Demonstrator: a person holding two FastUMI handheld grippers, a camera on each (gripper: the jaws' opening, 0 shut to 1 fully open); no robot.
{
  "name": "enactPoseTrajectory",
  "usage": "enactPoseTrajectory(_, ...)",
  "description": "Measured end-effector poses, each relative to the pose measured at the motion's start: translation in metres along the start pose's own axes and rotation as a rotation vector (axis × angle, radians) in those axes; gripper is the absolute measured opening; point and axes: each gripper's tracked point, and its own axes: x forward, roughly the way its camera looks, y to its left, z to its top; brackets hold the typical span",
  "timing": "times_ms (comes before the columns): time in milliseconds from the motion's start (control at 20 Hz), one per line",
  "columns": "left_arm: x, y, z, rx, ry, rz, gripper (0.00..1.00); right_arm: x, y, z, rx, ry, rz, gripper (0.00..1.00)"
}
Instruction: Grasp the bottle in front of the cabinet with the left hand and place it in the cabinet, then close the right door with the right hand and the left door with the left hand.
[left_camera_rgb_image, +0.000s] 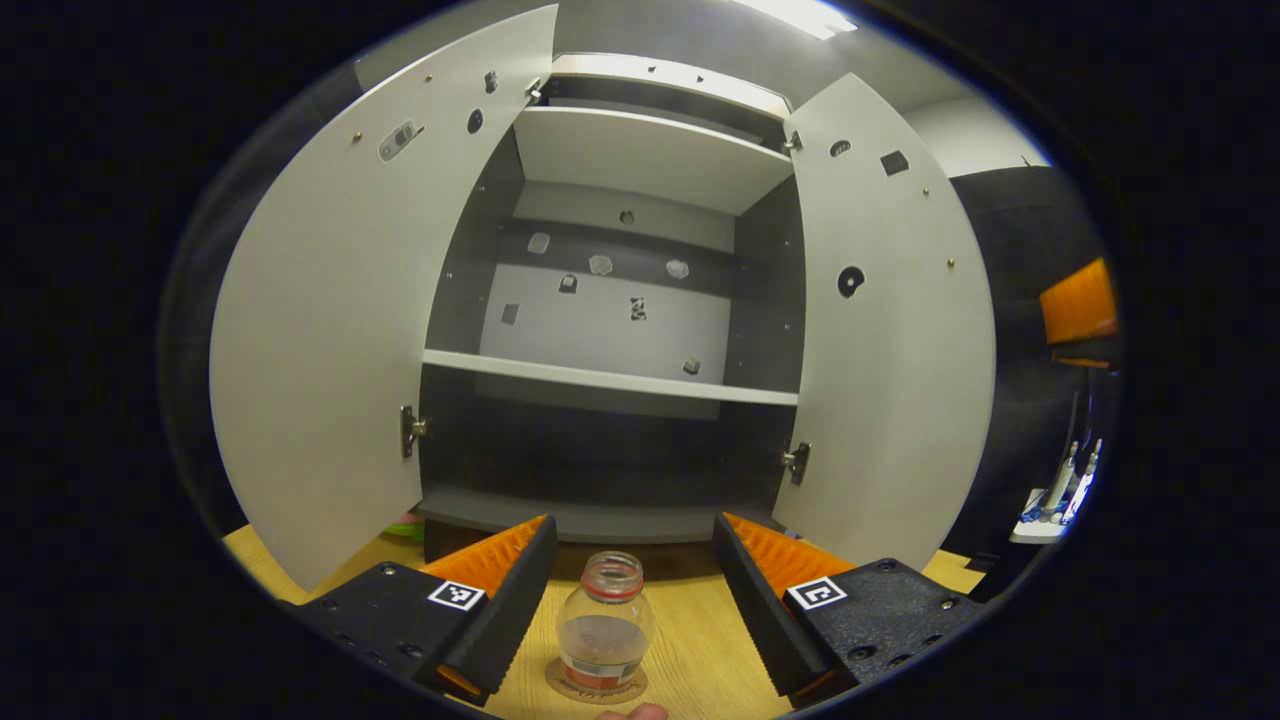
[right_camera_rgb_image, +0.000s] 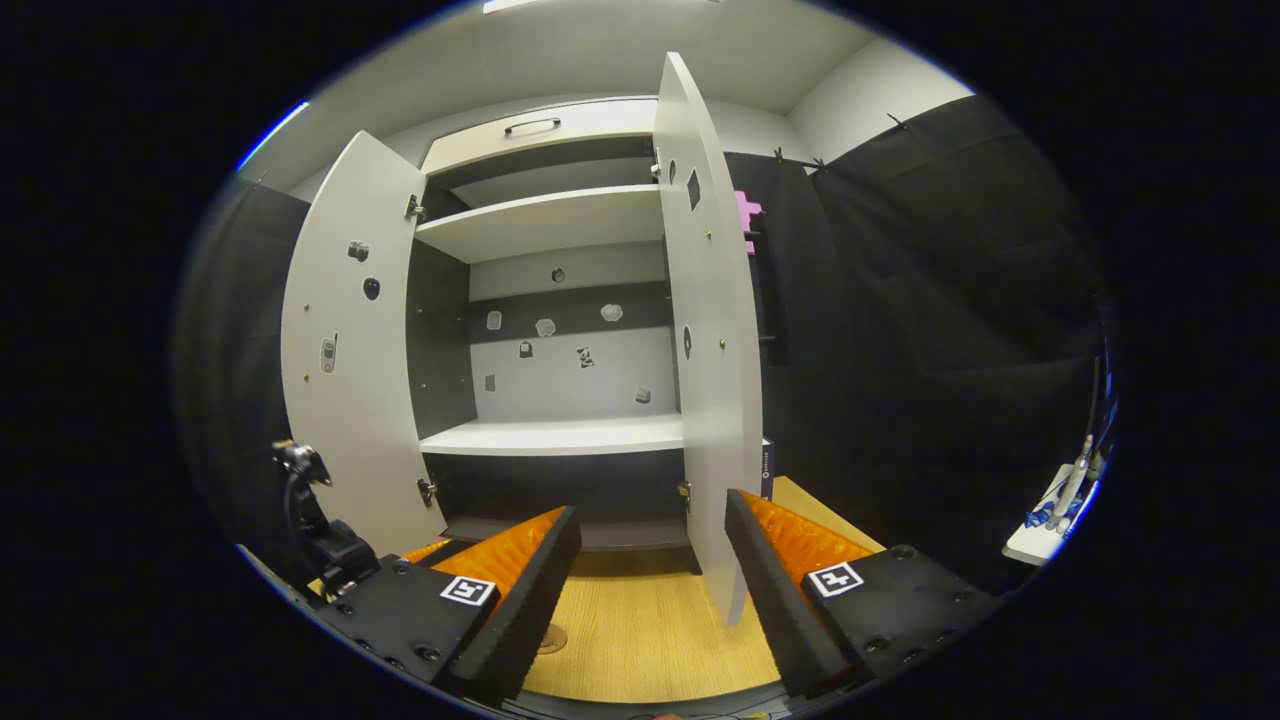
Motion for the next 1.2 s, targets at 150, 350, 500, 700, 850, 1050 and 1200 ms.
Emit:
enactPoseTrajectory(150,0.005,0.012,-0.038,0.01,0.048,0.038,0.95,-0.003,-0.003,-0.002,-0.021,0.006,-0.01,0.97)
enactPoseTrajectory(350,0.004,0.018,-0.078,0.005,0.102,0.049,0.95,-0.002,-0.002,-0.006,-0.04,0.026,-0.008,0.97)
enactPoseTrajectory(500,-0.001,0.016,-0.1,0.012,0.134,0.047,0.95,-0.001,0.003,-0.008,-0.048,0.037,0.013,0.97)
enactPoseTrajectory(700,-0.004,0.012,-0.116,0.002,0.158,0.046,0.95,0.001,0.008,-0.01,-0.049,0.043,0.032,0.97)
enactPoseTrajectory(850,-0.006,0.011,-0.107,0.001,0.125,0.035,0.93,-0.001,0.011,-0.012,-0.043,0.043,0.043,0.97)
enactPoseTrajectory(1050,-0.011,0.01,-0.107,0.011,0.158,0.013,0.74,-0.004,0.012,-0.014,-0.041,0.041,0.049,0.97)
enactPoseTrajectory(1200,-0.022,0.006,-0.087,-0.001,0.163,-0.011,0.72,-0.006,0.011,-0.016,-0.04,0.04,0.049,0.97)
